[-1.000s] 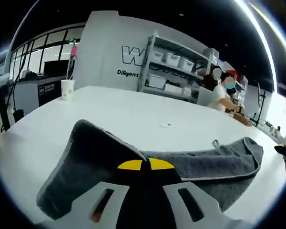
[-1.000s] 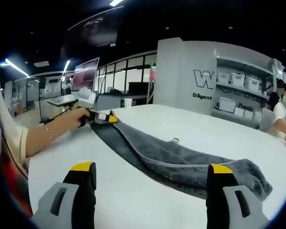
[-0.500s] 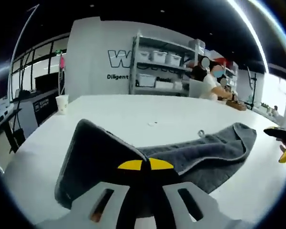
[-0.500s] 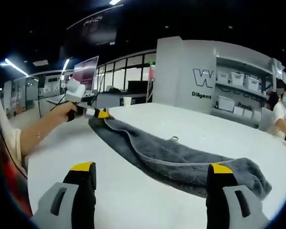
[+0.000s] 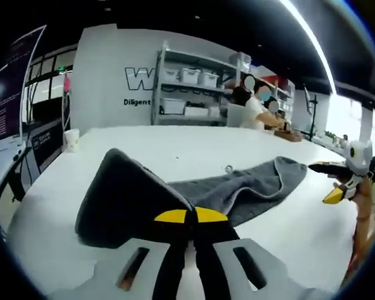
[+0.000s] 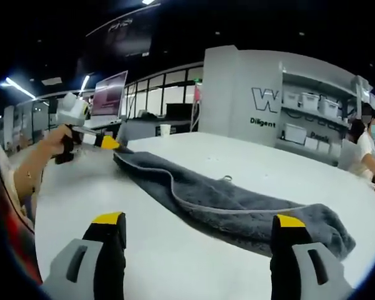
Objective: Open the folded towel by lifting each exposed corner and separating the folded layers until the towel lies flat within the target outline without major curled edges
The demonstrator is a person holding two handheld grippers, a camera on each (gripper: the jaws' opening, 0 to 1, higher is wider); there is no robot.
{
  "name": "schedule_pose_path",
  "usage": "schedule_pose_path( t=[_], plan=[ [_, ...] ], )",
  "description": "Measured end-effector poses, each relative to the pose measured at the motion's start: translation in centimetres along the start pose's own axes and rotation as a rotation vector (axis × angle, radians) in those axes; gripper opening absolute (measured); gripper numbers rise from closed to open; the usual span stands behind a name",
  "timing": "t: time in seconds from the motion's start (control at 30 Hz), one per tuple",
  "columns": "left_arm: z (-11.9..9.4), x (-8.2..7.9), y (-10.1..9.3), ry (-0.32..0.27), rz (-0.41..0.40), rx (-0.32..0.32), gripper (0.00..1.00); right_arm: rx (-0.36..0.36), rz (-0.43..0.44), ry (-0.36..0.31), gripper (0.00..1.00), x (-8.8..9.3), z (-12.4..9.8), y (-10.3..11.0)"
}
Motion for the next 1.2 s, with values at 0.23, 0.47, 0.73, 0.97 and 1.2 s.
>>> schedule_pose_path(
  t=[0.23,0.47,0.73,0.97,1.2],
  plan=[
    [-2.7,1.5,-0.6,0.049,-0.014,0.022,0.01,0.0,0.001,0.01,0.96,0.2,0.0,0.0],
    [-3.8,2.4,-0.5,0.074,-0.034,0.029,0.01,-0.002,-0.001,0.015,0.96,0.3,0.0,0.1],
    [-4.8,5.4,-0.8,0.181,-0.057,0.009,0.01,0.001,0.0,0.028,0.96,0.5,0.0,0.0],
    [-4.7,6.5,-1.0,0.22,-0.072,0.019,0.01,0.001,0.0,0.035,0.96,0.6,0.1,0.0],
    [-4.5,6.4,-0.6,0.221,-0.017,-0.037,0.11,-0.004,-0.001,0.038,0.96,0.5,0.1,0.1]
  ],
)
Point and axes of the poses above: the point that each gripper's makers call its tool centre point, and the gripper's own axes: z roughly forward along the fingers, y roughly to its left, x roughly out of its underside, the point moved 9 cm from there along -z, roughly backward along the fingers, and after that the axes turned 1 degree about x, right-handed, at the moved point
